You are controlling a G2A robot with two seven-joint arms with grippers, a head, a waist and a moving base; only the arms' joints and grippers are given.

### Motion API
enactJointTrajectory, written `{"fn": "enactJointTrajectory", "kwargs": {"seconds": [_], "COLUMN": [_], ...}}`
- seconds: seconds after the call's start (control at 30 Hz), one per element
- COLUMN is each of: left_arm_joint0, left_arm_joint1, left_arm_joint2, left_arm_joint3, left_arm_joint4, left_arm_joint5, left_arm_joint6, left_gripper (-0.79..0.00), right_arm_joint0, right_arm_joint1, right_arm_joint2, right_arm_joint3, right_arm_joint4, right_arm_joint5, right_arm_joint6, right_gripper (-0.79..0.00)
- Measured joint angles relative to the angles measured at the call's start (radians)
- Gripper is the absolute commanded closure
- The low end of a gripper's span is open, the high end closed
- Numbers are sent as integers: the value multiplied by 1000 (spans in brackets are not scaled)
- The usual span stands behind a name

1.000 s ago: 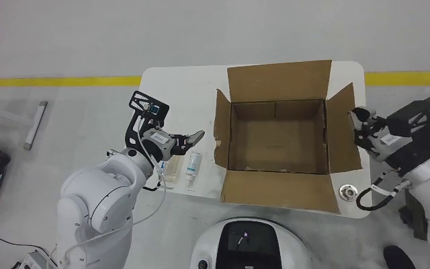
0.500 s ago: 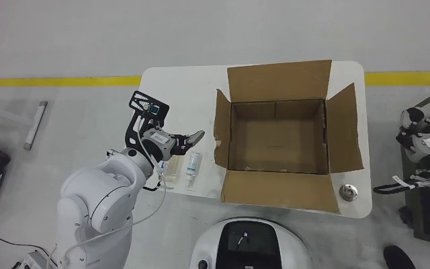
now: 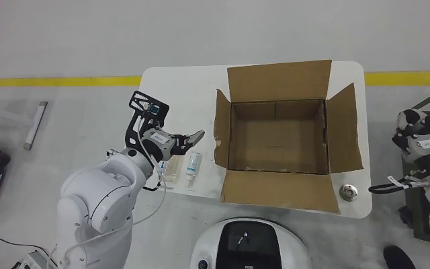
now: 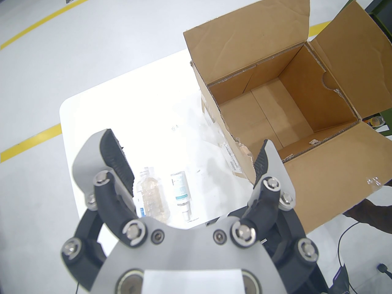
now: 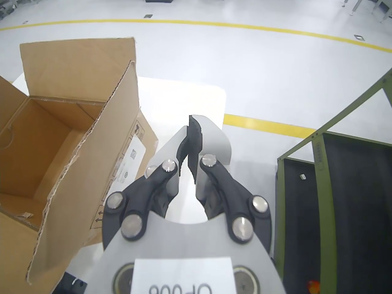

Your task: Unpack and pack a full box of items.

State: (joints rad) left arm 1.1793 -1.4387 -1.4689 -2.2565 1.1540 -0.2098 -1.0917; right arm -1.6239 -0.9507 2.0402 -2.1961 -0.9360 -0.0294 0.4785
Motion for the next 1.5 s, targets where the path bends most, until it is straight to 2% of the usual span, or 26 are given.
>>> {"fn": "enactJointTrajectory", "kwargs": {"seconds": [0.2, 0.4, 0.53, 0.87, 1.0, 1.07, 1.13, 1.2, 1.27, 1.33, 1.5], "left_arm_joint0": [0, 0, 0, 0, 23, 30, 43, 51, 60, 79, 94], "left_arm_joint1": [0, 0, 0, 0, 7, 12, 19, 23, 29, 32, 35], "left_arm_joint2": [0, 0, 0, 0, -5, -11, -13, -18, -19, -16, -14], "left_arm_joint3": [0, 0, 0, 0, 15, 26, 54, 80, 86, 92, 111], "left_arm_joint4": [0, 0, 0, 0, 33, 67, 125, 134, 146, 201, 200], "left_arm_joint5": [0, 0, 0, 0, -24, -40, -51, -8, -2, -38, -47], "left_arm_joint6": [0, 0, 0, 0, 17, -7, -78, -172, -218, -212, -216], "left_gripper": [-785, -785, -785, -785, -785, -785, -785, -785, -785, -785, -785], "right_arm_joint0": [-143, -351, -450, -477, -477, -477, -477, -477, -477, -477, -477], "right_arm_joint1": [-37, -72, -90, -96, -96, -96, -96, -96, -96, -96, -96], "right_arm_joint2": [20, 22, 38, 56, 56, 56, 56, 56, 56, 56, 56], "right_arm_joint3": [-66, -126, -129, -129, -129, -129, -129, -129, -129, -129, -129], "right_arm_joint4": [26, -37, -34, -29, -29, -29, -29, -29, -29, -29, -29], "right_arm_joint5": [144, 150, 126, 109, 109, 109, 109, 109, 109, 109, 109], "right_arm_joint6": [-237, -452, -541, -564, -564, -564, -564, -564, -564, -564, -564], "right_gripper": [0, 0, 0, 0, 0, 0, 0, 0, 0, 0, 0]}}
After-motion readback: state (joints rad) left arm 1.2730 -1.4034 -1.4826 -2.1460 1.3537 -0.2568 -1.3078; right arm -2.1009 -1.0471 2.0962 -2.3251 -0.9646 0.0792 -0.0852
